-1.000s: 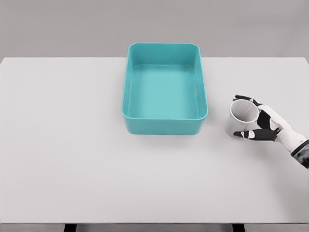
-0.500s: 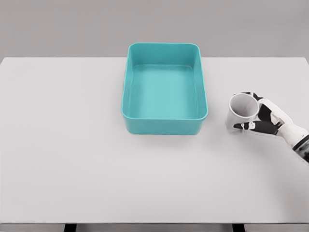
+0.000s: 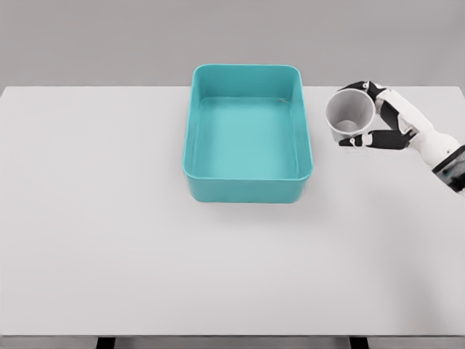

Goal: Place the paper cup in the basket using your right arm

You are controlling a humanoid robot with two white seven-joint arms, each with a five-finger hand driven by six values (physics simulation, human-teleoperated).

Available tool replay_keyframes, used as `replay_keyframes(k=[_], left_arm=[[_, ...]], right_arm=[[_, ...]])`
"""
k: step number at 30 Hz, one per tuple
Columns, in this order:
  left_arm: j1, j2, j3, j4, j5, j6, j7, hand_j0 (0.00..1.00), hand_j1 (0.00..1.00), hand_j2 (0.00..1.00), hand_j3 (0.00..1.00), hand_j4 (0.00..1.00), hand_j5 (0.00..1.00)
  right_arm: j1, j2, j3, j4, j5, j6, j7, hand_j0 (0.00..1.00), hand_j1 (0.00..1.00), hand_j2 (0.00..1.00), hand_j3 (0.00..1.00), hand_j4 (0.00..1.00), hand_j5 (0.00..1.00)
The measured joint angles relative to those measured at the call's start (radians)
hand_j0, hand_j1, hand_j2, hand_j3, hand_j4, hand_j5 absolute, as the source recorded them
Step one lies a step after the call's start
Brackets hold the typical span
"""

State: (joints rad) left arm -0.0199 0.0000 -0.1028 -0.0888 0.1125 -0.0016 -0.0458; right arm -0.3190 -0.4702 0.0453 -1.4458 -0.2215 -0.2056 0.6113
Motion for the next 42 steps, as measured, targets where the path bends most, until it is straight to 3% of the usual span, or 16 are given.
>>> replay_keyframes(k=[14,22,30,42], left_arm=[[0.0,0.0,0.0,0.0,0.0,0.0,0.0,1.0,1.0,1.0,1.0,1.0,1.0],[0.0,0.0,0.0,0.0,0.0,0.0,0.0,1.0,1.0,1.0,1.0,1.0,1.0],[0.0,0.0,0.0,0.0,0.0,0.0,0.0,1.0,1.0,1.0,1.0,1.0,1.0],[0.0,0.0,0.0,0.0,0.0,0.0,0.0,1.0,1.0,1.0,1.0,1.0,1.0]], right_arm=[[-0.175,0.141,0.066,0.007,0.254,0.006,0.0,0.5,0.5,0.5,0.5,0.5,0.5],[-0.252,0.181,0.137,0.01,0.406,0.011,0.0,0.5,0.5,0.5,0.5,0.5,0.5],[-0.387,0.155,0.302,0.03,0.5,0.015,0.0,0.5,0.5,0.5,0.5,0.5,0.5],[-0.451,0.097,0.499,0.049,0.574,0.029,0.0,0.51,0.51,0.51,0.51,0.51,0.51]])
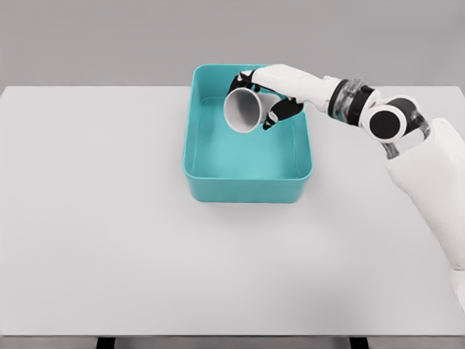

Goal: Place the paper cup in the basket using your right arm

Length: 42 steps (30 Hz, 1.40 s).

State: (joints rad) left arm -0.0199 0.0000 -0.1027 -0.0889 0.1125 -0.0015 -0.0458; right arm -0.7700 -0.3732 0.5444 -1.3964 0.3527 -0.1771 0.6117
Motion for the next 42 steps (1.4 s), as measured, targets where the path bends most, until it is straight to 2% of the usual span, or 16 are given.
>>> replay_keyframes(k=[2,3,4,5,6,14,17,20,23,25,28,31,32,34,37,42], left_arm=[[0.0,0.0,0.0,0.0,0.0,0.0,0.0,1.0,1.0,1.0,1.0,1.0,1.0],[0.0,0.0,0.0,0.0,0.0,0.0,0.0,1.0,1.0,1.0,1.0,1.0,1.0],[0.0,0.0,0.0,0.0,0.0,0.0,0.0,1.0,1.0,1.0,1.0,1.0,1.0],[0.0,0.0,0.0,0.0,0.0,0.0,0.0,1.0,1.0,1.0,1.0,1.0,1.0],[0.0,0.0,0.0,0.0,0.0,0.0,0.0,1.0,1.0,1.0,1.0,1.0,1.0],[0.0,0.0,0.0,0.0,0.0,0.0,0.0,1.0,1.0,1.0,1.0,1.0,1.0],[0.0,0.0,0.0,0.0,0.0,0.0,0.0,1.0,1.0,1.0,1.0,1.0,1.0],[0.0,0.0,0.0,0.0,0.0,0.0,0.0,1.0,1.0,1.0,1.0,1.0,1.0],[0.0,0.0,0.0,0.0,0.0,0.0,0.0,1.0,1.0,1.0,1.0,1.0,1.0],[0.0,0.0,0.0,0.0,0.0,0.0,0.0,1.0,1.0,1.0,1.0,1.0,1.0],[0.0,0.0,0.0,0.0,0.0,0.0,0.0,1.0,1.0,1.0,1.0,1.0,1.0],[0.0,0.0,0.0,0.0,0.0,0.0,0.0,1.0,1.0,1.0,1.0,1.0,1.0],[0.0,0.0,0.0,0.0,0.0,0.0,0.0,1.0,1.0,1.0,1.0,1.0,1.0],[0.0,0.0,0.0,0.0,0.0,0.0,0.0,1.0,1.0,1.0,1.0,1.0,1.0],[0.0,0.0,0.0,0.0,0.0,0.0,0.0,1.0,1.0,1.0,1.0,1.0,1.0],[0.0,0.0,0.0,0.0,0.0,0.0,0.0,1.0,1.0,1.0,1.0,1.0,1.0]], right_arm=[[-0.003,-0.002,0.025,0.006,0.007,0.002,0.0,0.51,0.51,0.51,0.51,0.51,0.51],[-0.003,-0.003,0.035,0.009,0.01,0.002,0.0,0.56,0.56,0.56,0.56,0.56,0.56],[-0.005,-0.006,0.042,0.01,0.012,0.003,0.0,0.65,0.65,0.65,0.65,0.65,0.65],[-0.005,-0.008,0.047,0.011,0.013,0.003,0.0,0.82,0.82,0.82,0.82,0.82,0.82],[-0.005,-0.009,0.05,0.012,0.014,0.004,0.0,0.87,0.87,0.87,0.87,0.87,0.87],[-0.008,-0.011,0.056,0.01,0.014,0.008,0.0,0.88,0.88,0.88,0.88,0.88,0.88],[-0.014,-0.019,0.053,0.0,0.011,0.008,0.0,0.91,0.91,0.91,0.91,0.91,0.91],[0.0,-0.061,0.04,-0.071,-0.008,0.048,0.0,0.97,0.97,0.97,0.97,0.97,0.97],[0.046,-0.127,-0.012,-0.172,-0.089,0.088,0.0,0.99,0.99,0.99,0.99,0.99,0.99],[0.107,-0.173,-0.076,-0.229,-0.184,0.098,0.0,0.99,0.99,0.99,0.99,0.99,0.99],[0.247,-0.223,-0.202,-0.294,-0.349,0.1,0.0,1.0,1.0,1.0,1.0,1.0,1.0],[0.442,-0.244,-0.339,-0.333,-0.465,0.091,0.0,1.0,1.0,1.0,1.0,1.0,1.0],[0.468,-0.247,-0.384,-0.34,-0.498,0.083,0.0,1.0,1.0,1.0,1.0,1.0,1.0],[0.583,-0.251,-0.46,-0.348,-0.55,0.059,0.0,1.0,1.0,1.0,1.0,1.0,1.0],[0.652,-0.247,-0.518,-0.353,-0.587,0.025,0.0,1.0,1.0,1.0,1.0,1.0,1.0],[0.699,-0.238,-0.562,-0.351,-0.606,0.01,0.0,1.0,1.0,1.0,1.0,1.0,1.0]])
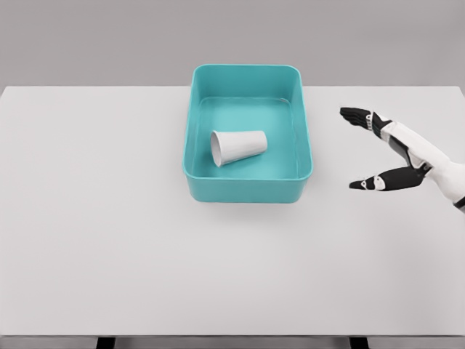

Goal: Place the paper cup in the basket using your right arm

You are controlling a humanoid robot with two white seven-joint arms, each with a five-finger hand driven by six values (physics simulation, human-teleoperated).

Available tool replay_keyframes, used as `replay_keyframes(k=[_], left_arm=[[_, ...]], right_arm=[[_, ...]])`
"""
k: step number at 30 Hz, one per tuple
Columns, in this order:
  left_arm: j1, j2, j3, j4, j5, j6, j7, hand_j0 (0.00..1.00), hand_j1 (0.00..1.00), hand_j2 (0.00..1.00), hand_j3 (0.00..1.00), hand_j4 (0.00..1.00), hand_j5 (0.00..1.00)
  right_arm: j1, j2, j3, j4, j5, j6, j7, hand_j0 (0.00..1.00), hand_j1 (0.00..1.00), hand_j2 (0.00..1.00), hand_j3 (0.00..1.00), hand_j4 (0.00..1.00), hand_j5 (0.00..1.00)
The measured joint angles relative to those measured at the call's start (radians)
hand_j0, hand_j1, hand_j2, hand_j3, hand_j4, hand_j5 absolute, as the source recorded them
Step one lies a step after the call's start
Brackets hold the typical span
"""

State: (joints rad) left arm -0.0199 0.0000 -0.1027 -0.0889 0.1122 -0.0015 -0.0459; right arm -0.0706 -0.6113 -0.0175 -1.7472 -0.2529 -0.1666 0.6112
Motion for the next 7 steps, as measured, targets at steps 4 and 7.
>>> replay_keyframes(k=[4,7], left_arm=[[0.006,0.0,-0.001,0.0,0.0,0.0,0.0,1.0,1.0,1.0,1.0,1.0,1.0],[0.006,0.0,-0.002,0.0,-0.001,0.0,0.0,1.0,1.0,1.0,1.0,1.0,1.0]], right_arm=[[0.014,0.006,-0.01,0.024,-0.004,-0.003,0.0,1.0,1.0,1.0,1.0,1.0,1.0],[0.012,0.007,-0.012,0.047,-0.004,-0.004,0.0,1.0,1.0,1.0,1.0,1.0,1.0]])
